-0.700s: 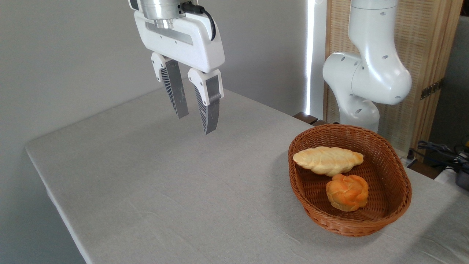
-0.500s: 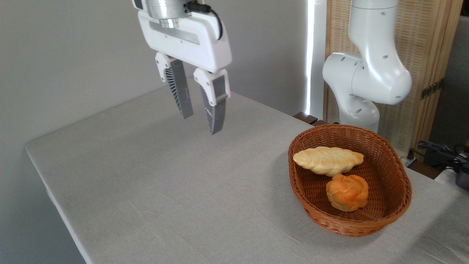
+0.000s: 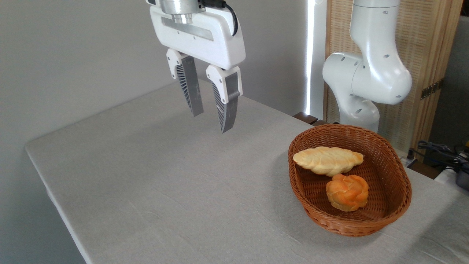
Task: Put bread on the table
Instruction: 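Move the open gripper over the wicker basket toward the round orange bun, then lower the gripper into the basket and close it on the orange bun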
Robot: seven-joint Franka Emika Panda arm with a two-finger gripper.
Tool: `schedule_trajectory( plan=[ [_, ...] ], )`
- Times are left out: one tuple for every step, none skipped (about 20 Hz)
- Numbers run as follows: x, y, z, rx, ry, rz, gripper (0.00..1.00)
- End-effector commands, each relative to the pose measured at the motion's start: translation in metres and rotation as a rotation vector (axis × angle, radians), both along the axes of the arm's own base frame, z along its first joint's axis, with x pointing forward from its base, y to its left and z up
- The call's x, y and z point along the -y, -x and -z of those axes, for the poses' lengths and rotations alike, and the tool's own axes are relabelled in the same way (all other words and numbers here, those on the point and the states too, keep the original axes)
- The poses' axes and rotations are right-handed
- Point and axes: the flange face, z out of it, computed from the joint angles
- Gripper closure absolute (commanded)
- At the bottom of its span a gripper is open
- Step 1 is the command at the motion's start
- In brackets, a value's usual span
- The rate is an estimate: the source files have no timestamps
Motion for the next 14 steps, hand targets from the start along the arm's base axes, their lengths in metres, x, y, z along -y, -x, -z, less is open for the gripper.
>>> schedule_trajectory(
  plan=[
    [-0.032, 0.05, 0.008, -0.011, 0.037, 0.112, 0.0],
    [-0.046, 0.064, 0.014, -0.017, 0.051, 0.147, 0.0],
    [-0.056, 0.08, 0.022, -0.023, 0.068, 0.18, 0.0],
    [-0.064, 0.096, 0.031, -0.03, 0.085, 0.211, 0.0],
    [-0.077, 0.11, 0.042, -0.041, 0.086, 0.239, 0.0],
    [-0.086, 0.122, 0.054, -0.062, 0.058, 0.291, 0.0],
    [-0.092, 0.128, 0.066, -0.085, 0.017, 0.35, 0.0],
    [-0.096, 0.131, 0.08, -0.105, -0.011, 0.4, 0.0],
    [-0.107, 0.131, 0.095, -0.106, -0.025, 0.422, 0.0],
    [-0.117, 0.131, 0.108, -0.091, -0.027, 0.429, 0.0],
    [-0.125, 0.132, 0.118, -0.077, -0.021, 0.438, 0.0],
    [-0.135, 0.134, 0.126, -0.075, -0.019, 0.455, 0.0],
    [-0.147, 0.138, 0.134, -0.083, -0.019, 0.472, 0.0],
    [-0.16, 0.144, 0.143, -0.102, -0.03, 0.49, 0.0]
  ],
)
